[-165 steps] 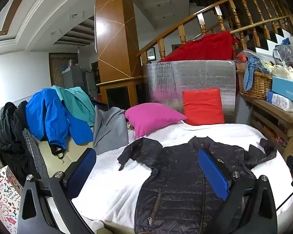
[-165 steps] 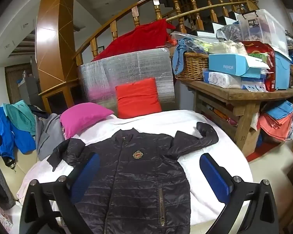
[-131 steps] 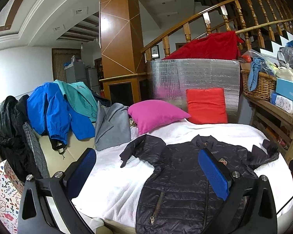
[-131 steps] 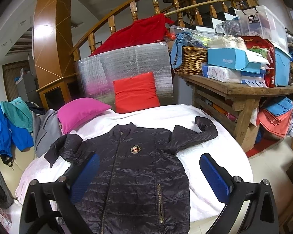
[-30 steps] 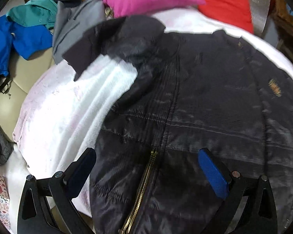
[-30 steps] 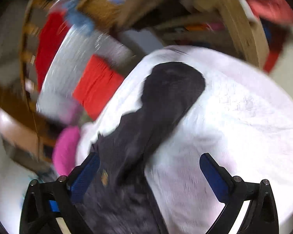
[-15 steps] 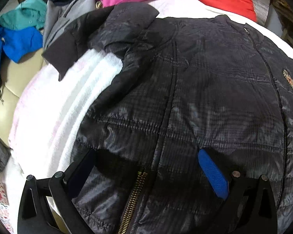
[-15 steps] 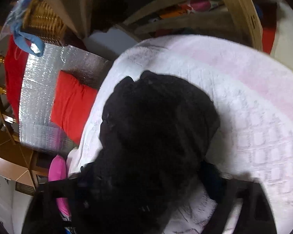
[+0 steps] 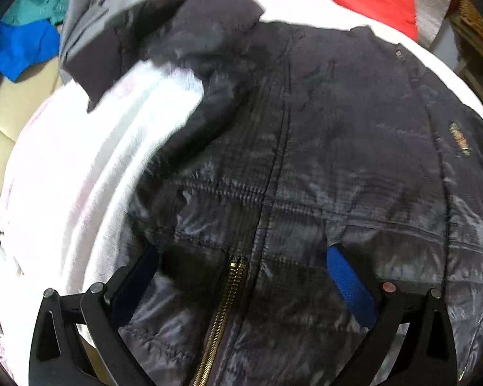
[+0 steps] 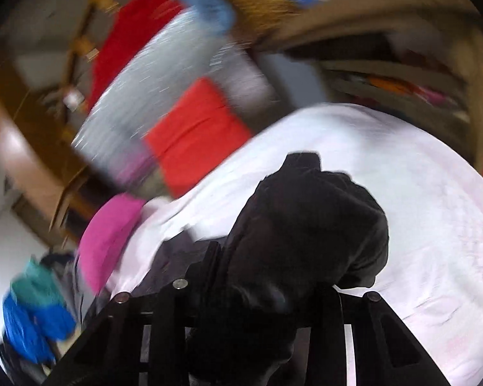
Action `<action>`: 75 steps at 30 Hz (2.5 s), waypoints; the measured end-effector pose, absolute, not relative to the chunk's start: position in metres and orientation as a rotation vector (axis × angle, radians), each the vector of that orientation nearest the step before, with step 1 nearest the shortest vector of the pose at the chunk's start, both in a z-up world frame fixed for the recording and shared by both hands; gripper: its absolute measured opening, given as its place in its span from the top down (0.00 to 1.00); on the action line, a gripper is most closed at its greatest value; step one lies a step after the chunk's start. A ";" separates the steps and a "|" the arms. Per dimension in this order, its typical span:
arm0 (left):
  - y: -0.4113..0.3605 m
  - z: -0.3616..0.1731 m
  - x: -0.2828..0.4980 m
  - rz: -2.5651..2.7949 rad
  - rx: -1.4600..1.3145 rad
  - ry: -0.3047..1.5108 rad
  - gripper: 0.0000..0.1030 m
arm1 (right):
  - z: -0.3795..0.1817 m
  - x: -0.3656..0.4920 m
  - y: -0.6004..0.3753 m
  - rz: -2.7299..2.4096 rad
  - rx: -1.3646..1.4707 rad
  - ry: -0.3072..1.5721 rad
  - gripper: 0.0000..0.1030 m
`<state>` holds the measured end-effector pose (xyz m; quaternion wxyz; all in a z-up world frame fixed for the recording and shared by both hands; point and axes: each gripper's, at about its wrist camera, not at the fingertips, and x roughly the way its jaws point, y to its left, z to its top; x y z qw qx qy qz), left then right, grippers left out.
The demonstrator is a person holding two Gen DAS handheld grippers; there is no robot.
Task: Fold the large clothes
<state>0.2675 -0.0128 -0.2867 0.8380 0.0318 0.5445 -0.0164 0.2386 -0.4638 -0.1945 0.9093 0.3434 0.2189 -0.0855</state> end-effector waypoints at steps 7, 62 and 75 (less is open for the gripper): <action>0.000 -0.235 0.250 -0.068 0.082 0.994 0.00 | -0.202 0.292 -0.325 0.019 0.562 0.546 0.62; -0.175 -0.256 0.444 -0.460 -0.467 1.183 0.85 | -0.350 0.222 -0.384 0.126 0.910 0.308 0.49; -0.098 -0.166 0.394 -0.357 -0.269 1.060 0.87 | -0.353 0.221 -0.384 0.131 0.911 0.305 0.49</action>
